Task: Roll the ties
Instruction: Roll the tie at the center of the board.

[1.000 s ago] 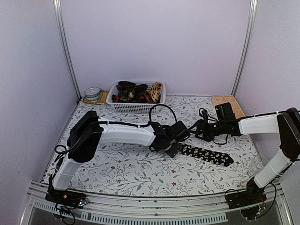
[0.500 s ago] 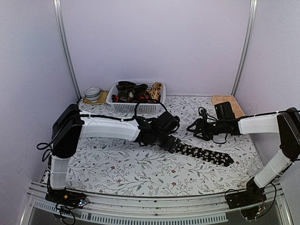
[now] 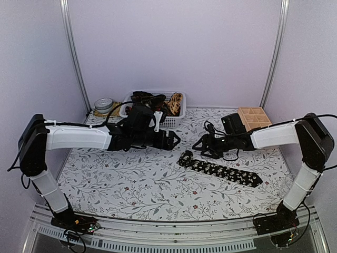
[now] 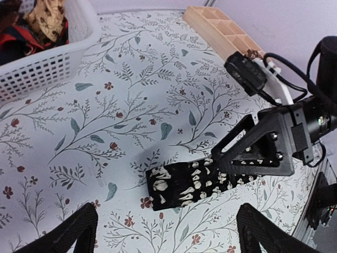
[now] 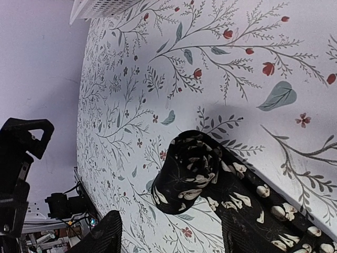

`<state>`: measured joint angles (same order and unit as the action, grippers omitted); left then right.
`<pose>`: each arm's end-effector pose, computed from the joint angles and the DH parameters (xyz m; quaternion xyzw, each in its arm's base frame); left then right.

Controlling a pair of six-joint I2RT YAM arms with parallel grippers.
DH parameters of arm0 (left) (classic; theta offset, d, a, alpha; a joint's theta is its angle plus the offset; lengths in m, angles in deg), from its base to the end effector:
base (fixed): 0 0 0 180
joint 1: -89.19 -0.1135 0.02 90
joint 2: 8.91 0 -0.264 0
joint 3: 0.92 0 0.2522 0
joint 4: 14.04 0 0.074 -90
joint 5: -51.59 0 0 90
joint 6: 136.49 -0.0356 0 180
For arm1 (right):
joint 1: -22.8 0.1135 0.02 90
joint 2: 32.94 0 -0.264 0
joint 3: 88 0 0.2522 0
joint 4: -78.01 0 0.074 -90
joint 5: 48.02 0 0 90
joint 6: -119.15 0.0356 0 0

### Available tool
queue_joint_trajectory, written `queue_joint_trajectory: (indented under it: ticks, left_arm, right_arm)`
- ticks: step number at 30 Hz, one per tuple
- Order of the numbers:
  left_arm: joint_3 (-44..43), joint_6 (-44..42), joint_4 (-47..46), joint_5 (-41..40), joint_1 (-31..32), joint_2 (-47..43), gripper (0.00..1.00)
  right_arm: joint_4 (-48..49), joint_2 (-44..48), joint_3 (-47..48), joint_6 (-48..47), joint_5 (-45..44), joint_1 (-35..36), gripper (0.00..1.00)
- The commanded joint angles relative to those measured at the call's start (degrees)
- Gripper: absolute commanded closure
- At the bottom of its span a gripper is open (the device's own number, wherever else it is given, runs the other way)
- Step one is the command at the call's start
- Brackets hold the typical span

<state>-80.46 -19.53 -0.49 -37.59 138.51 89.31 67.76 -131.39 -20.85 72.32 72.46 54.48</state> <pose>0.2534 -0.2956 0.2356 0.1732 0.8583 -0.3032 0.3760 0.2906 0.2006 0.1742 -0.0192 0.8862 0.4310 0.1687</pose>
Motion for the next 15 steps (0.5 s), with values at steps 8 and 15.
queue_joint_trajectory:
  ticks: [8, 15]
  left_arm:
    - [4.5, 7.5, -11.4, 17.0, -6.1, 8.4, 0.27]
    - [2.1, 7.3, -11.9, 19.9, -6.1, 13.2, 0.37]
  right_arm:
    - [-2.4, -7.3, 4.7, 1.1, -4.2, 4.8, 0.39]
    - [-3.0, -8.9, 4.6, 1.2, -4.6, 5.9, 0.4]
